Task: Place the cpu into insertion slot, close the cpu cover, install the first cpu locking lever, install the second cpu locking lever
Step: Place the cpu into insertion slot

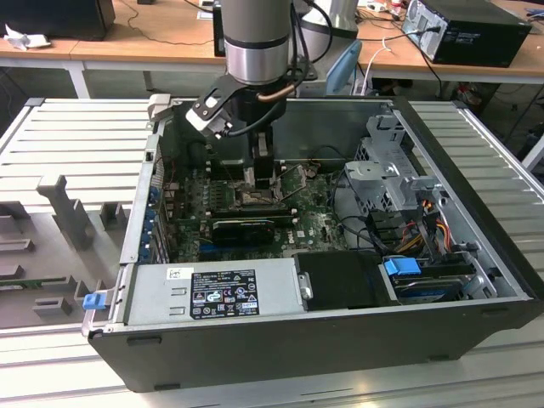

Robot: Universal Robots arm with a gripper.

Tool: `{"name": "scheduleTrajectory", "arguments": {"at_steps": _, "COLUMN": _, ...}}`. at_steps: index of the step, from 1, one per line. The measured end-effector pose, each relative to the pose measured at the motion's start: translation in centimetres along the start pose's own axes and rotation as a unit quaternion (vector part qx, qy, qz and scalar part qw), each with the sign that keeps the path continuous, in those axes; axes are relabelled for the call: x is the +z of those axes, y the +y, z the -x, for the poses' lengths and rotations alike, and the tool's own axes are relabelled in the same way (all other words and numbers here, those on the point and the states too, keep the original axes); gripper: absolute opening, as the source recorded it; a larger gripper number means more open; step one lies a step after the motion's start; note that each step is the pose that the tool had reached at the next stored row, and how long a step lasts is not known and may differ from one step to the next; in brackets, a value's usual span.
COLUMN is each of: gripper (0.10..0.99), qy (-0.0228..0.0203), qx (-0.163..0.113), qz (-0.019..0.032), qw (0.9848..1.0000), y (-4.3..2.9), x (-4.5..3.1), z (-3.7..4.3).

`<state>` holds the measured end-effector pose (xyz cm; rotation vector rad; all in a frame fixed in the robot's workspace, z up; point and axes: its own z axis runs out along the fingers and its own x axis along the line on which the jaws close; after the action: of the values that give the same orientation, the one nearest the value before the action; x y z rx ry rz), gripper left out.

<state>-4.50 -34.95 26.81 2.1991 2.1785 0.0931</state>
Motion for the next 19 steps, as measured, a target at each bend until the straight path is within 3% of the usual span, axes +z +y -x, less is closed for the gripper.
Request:
{"name": "scheduleTrajectory", "arguments": {"at_steps": 2, "gripper": 0.529, "qy": 0.0000, "qx": -0.001, "qz": 0.0000, "qw": 1.0000, "y": -0.06, "x": 0.83, "z": -0.43}}
{"name": "scheduleTrajectory", "arguments": {"at_steps": 8, "gripper": 0.529, "qy": 0.0006, "qx": -0.004, "qz": -0.0001, "qw": 1.0000, "y": -0.17, "x": 2.11, "z": -1.57}}
{"name": "scheduleTrajectory", "arguments": {"at_steps": 19, "gripper": 0.529, "qy": 0.0017, "qx": -0.001, "qz": -0.0030, "qw": 1.0000, "y": -0.35, "x": 4.40, "z": -2.36}}
